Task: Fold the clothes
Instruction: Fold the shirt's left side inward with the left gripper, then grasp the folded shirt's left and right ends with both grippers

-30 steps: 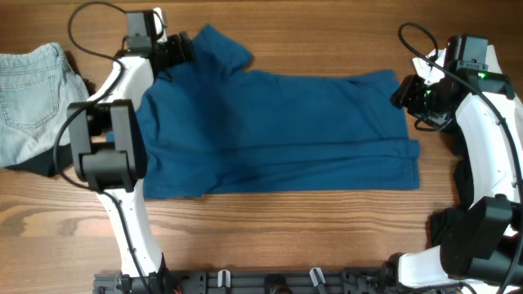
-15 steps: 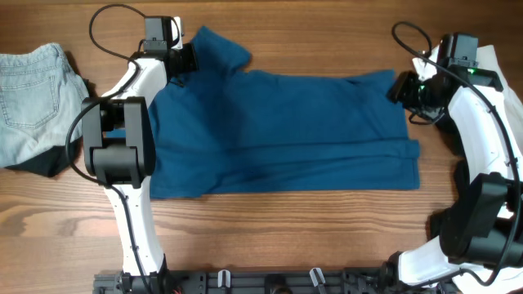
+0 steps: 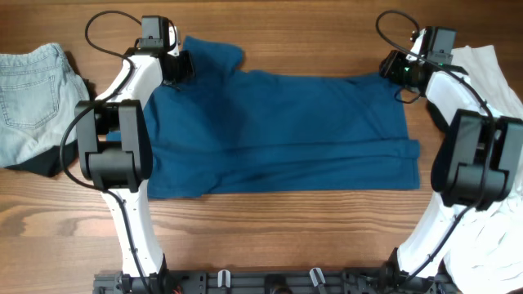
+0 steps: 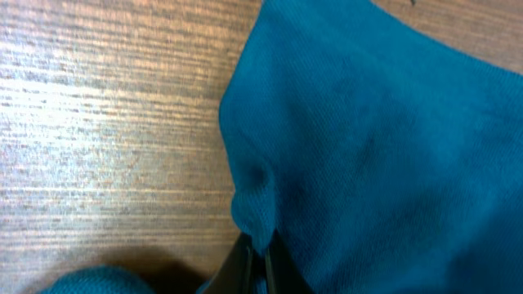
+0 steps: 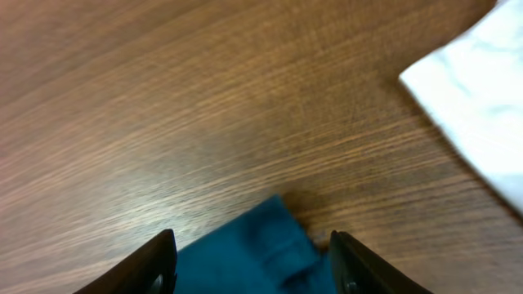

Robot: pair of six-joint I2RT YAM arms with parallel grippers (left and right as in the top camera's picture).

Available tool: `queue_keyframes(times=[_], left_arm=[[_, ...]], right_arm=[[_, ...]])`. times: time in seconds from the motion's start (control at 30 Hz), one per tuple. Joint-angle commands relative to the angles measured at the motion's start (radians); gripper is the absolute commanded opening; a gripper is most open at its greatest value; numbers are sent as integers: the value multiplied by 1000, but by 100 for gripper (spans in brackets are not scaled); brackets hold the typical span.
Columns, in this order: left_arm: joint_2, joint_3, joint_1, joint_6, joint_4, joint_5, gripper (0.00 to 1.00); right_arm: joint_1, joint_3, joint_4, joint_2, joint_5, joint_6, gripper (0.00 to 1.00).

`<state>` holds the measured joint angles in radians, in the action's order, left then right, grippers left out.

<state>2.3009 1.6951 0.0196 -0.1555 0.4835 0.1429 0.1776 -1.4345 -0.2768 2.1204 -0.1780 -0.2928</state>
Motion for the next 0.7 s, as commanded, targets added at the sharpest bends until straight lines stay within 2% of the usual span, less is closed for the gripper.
queue_keyframes(times=[0.0, 0.07, 0.13, 0.23, 0.4, 0.67], left_arm=[[-16, 6, -6, -10, 39, -13, 4], [-16, 6, -6, -10, 45, -13, 4], [-16, 6, -6, -10, 46, -13, 4], [-16, 6, -6, -10, 59, -13, 4], [-70, 6, -18, -9, 134, -14, 4], [-258, 6, -101, -9, 378, -13, 4]], right_arm=[[-9, -30, 37, 60, 17, -79, 60], [-11, -30, 32, 74, -4, -72, 56], [-15, -30, 23, 80, -17, -46, 33], [-23, -30, -1, 82, -23, -23, 6], [-6, -37, -101, 50, 65, -36, 4], [48, -63, -369, -173, 66, -50, 4]])
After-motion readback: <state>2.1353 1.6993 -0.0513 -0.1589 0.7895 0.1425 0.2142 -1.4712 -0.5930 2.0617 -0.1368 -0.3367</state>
